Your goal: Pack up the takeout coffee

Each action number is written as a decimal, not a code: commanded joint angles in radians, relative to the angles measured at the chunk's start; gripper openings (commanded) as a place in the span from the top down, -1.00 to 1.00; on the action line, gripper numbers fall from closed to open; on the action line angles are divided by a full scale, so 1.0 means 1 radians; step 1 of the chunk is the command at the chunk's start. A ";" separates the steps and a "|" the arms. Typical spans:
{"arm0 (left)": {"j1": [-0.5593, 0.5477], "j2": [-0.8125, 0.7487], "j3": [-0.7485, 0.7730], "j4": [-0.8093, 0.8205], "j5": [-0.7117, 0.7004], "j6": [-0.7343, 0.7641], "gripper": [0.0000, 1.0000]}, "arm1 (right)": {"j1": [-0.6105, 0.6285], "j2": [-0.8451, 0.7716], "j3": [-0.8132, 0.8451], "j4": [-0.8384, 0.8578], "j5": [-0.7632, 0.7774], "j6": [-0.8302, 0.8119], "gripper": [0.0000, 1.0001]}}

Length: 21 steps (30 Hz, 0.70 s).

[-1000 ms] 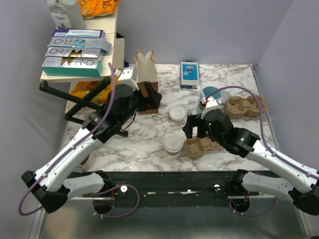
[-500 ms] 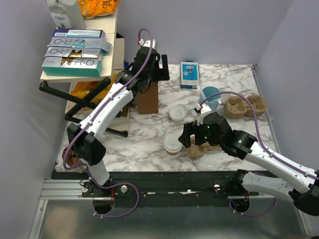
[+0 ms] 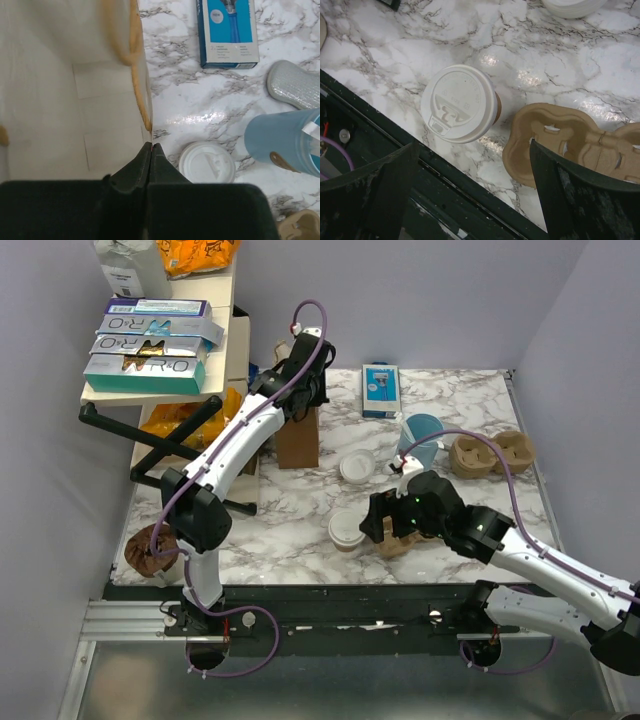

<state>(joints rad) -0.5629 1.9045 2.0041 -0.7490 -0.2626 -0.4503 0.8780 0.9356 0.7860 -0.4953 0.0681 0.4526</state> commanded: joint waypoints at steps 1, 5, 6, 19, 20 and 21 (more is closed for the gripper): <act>-0.005 -0.088 -0.098 -0.047 -0.053 -0.030 1.00 | 0.006 0.012 0.009 0.000 -0.114 -0.063 -1.00; -0.029 -0.185 -0.200 -0.059 -0.050 -0.067 1.00 | 0.006 0.025 -0.002 0.035 -0.156 -0.078 -1.00; -0.038 -0.234 -0.226 -0.059 -0.058 -0.076 1.00 | 0.007 0.029 -0.001 0.038 -0.136 -0.031 -1.00; -0.209 -0.521 -0.507 -0.165 -0.187 -0.252 1.00 | -0.030 0.204 0.018 0.060 -0.088 0.273 -0.77; -0.219 -0.527 -0.508 -0.177 -0.200 -0.266 1.00 | -0.042 0.206 0.010 0.067 -0.093 0.281 -0.74; -0.229 -0.538 -0.510 -0.202 -0.228 -0.289 1.00 | -0.047 0.203 0.003 0.080 -0.094 0.296 -0.72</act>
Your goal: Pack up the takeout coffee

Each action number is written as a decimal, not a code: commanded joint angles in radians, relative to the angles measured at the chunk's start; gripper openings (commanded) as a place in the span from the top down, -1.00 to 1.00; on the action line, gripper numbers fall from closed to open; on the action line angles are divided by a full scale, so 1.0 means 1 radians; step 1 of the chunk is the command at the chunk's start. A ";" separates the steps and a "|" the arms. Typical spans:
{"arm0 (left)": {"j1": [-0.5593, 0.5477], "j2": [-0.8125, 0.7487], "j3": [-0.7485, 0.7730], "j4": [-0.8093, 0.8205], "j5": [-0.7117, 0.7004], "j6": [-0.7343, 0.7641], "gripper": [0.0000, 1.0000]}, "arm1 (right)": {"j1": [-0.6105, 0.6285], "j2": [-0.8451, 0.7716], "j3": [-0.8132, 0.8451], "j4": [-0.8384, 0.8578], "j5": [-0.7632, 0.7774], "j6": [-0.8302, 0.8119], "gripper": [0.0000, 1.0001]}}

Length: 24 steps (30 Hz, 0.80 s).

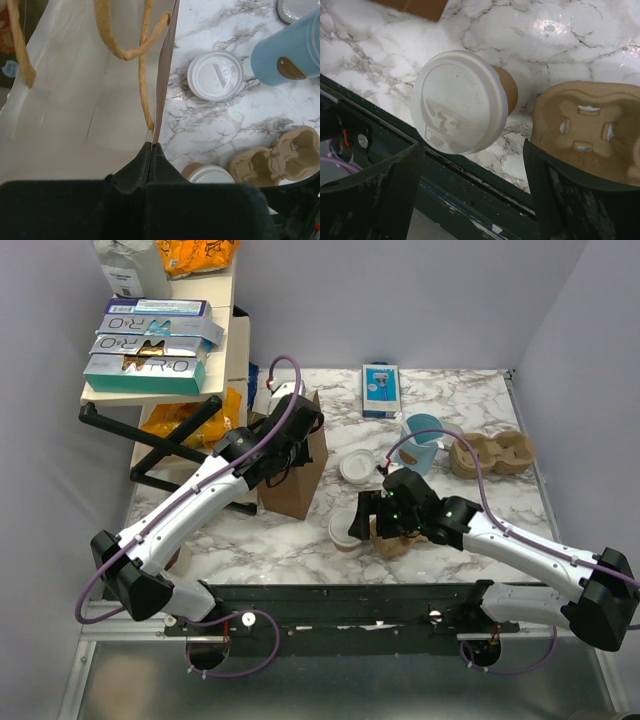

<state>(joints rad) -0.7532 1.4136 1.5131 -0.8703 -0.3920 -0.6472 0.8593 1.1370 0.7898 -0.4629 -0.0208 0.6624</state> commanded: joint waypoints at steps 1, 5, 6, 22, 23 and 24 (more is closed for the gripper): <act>-0.046 -0.053 -0.025 -0.090 -0.113 -0.101 1.00 | -0.029 0.001 -0.015 0.070 -0.007 0.094 -0.70; -0.061 -0.084 -0.054 -0.084 -0.123 -0.115 1.00 | -0.049 0.007 -0.031 0.101 0.004 0.134 -0.64; -0.061 -0.096 -0.060 -0.081 -0.120 -0.117 1.00 | -0.054 0.012 -0.034 0.102 0.002 0.141 -0.60; -0.089 -0.200 -0.156 -0.061 0.027 -0.146 1.00 | -0.086 0.096 -0.064 0.173 -0.113 0.143 -0.31; -0.092 -0.202 -0.157 -0.064 0.024 -0.146 1.00 | -0.088 0.099 -0.067 0.176 -0.108 0.146 -0.25; -0.092 -0.202 -0.162 -0.070 0.012 -0.146 1.00 | -0.088 0.096 -0.070 0.178 -0.104 0.155 -0.20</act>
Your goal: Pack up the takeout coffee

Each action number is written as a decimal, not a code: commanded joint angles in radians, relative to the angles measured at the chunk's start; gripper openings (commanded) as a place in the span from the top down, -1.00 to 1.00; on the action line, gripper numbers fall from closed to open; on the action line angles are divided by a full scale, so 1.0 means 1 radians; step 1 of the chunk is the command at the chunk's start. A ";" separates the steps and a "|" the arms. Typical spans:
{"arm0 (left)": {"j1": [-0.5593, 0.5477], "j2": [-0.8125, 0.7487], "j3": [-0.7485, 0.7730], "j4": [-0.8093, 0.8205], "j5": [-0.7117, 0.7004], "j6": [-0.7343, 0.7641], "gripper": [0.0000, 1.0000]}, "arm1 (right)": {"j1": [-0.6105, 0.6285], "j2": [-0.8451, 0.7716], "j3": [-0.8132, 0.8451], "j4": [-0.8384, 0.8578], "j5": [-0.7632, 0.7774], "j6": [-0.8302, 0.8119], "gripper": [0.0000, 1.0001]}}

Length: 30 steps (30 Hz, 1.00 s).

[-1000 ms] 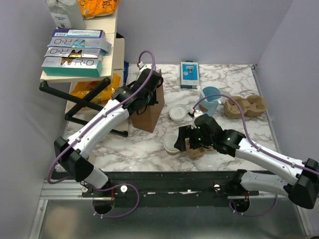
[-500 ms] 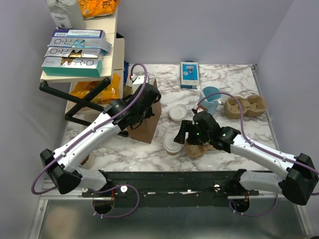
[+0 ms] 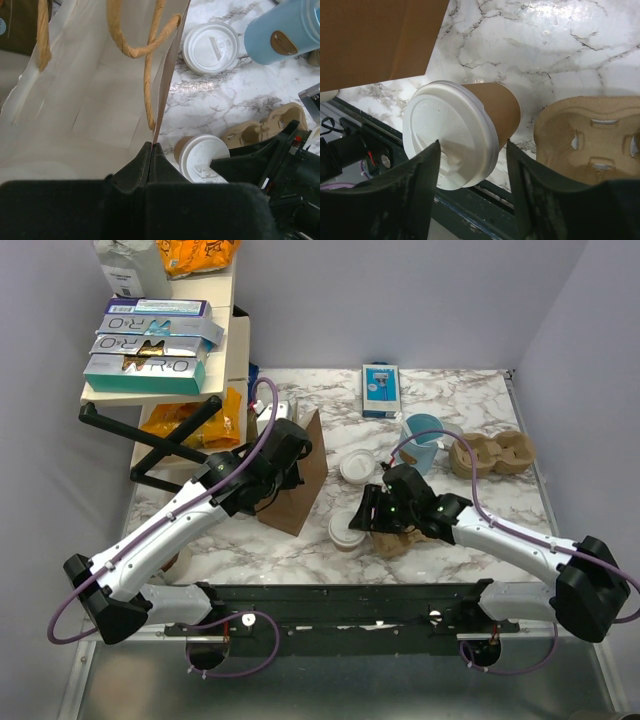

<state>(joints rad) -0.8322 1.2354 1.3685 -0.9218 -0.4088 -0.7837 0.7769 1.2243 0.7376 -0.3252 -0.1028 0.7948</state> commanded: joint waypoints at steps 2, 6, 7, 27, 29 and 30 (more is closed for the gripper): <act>-0.013 -0.021 -0.019 -0.028 0.019 -0.014 1.00 | -0.007 0.006 -0.023 0.043 -0.009 0.026 -0.17; -0.015 -0.014 -0.023 -0.022 0.028 -0.015 1.00 | -0.018 -0.003 -0.030 0.044 0.002 0.030 0.02; -0.015 -0.016 -0.022 -0.023 0.028 -0.015 1.00 | -0.019 -0.008 -0.032 0.044 0.009 0.029 0.06; -0.015 -0.042 -0.031 -0.002 0.064 0.003 1.00 | -0.271 -0.012 -0.035 0.094 0.078 -0.046 0.24; -0.016 -0.040 -0.031 0.001 0.079 0.009 1.00 | -0.313 -0.014 -0.038 0.094 0.084 -0.054 0.24; -0.016 -0.039 -0.029 0.000 0.080 0.009 1.00 | -0.326 -0.014 -0.040 0.094 0.083 -0.058 0.24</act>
<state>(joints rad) -0.8402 1.2137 1.3495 -0.9142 -0.3801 -0.7895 0.5114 1.2095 0.7143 -0.2447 -0.0673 0.7731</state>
